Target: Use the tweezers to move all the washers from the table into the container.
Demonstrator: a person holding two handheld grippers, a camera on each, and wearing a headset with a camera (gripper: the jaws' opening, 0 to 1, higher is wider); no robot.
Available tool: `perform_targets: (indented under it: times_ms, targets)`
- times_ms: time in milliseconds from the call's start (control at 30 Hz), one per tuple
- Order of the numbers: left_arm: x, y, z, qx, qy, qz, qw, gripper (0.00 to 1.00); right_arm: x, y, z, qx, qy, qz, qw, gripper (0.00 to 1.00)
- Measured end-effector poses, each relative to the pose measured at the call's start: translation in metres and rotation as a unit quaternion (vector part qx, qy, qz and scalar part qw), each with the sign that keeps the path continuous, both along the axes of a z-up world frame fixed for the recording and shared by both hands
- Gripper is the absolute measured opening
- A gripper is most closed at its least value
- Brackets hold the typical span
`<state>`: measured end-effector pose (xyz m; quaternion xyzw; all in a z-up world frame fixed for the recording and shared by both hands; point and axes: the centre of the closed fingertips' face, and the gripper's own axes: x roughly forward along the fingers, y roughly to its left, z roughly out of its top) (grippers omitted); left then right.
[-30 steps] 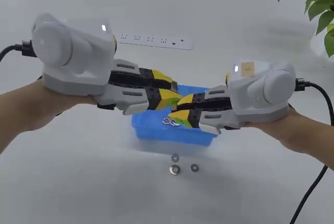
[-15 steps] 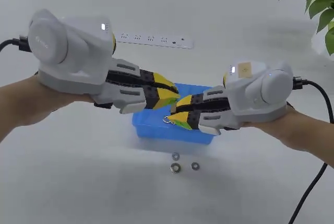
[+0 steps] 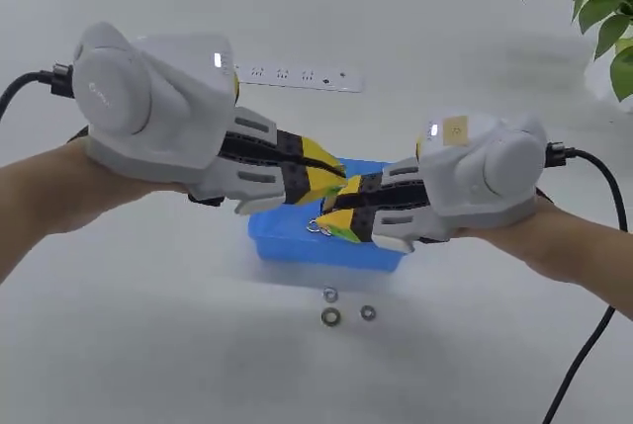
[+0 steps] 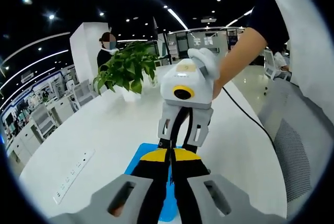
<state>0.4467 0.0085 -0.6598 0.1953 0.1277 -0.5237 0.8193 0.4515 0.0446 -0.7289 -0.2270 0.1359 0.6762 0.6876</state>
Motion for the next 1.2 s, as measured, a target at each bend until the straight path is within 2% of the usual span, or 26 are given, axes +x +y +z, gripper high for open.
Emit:
perform_targets:
  times_ms: [233, 300, 367, 567, 933, 1100, 1200]
  targets:
    - [0.001, 0.001, 0.003, -0.002, -0.004, 0.007, 1.0000, 0.05, 0.001, -0.003, 0.004, 0.008, 0.019, -0.016, 0.9996, 0.15]
    - [0.002, 0.003, 0.002, 0.001, -0.004, 0.012, 0.9999, 0.05, 0.003, -0.004, 0.004, 0.006, 0.016, -0.023, 0.9996, 0.16]
    - [0.003, 0.005, 0.000, 0.007, -0.004, 0.016, 0.9998, 0.05, 0.005, -0.005, 0.004, 0.009, 0.024, -0.032, 0.9992, 0.17]
    - [0.002, 0.005, 0.003, 0.007, -0.007, 0.020, 0.9997, 0.05, 0.003, -0.010, 0.007, 0.013, 0.033, -0.044, 0.9984, 0.22]
    - [0.001, 0.018, 0.018, 0.002, -0.024, 0.045, 0.9987, 0.05, -0.007, -0.031, 0.016, 0.020, 0.033, -0.070, 0.9968, 0.31]
    - [-0.005, 0.019, 0.032, -0.012, -0.034, 0.050, 0.9981, 0.05, -0.012, -0.045, 0.022, 0.031, 0.037, -0.085, 0.9952, 0.33]
    - [-0.010, 0.020, 0.039, -0.017, -0.040, 0.051, 0.9978, 0.05, -0.016, -0.055, 0.023, 0.030, 0.033, -0.094, 0.9946, 0.33]
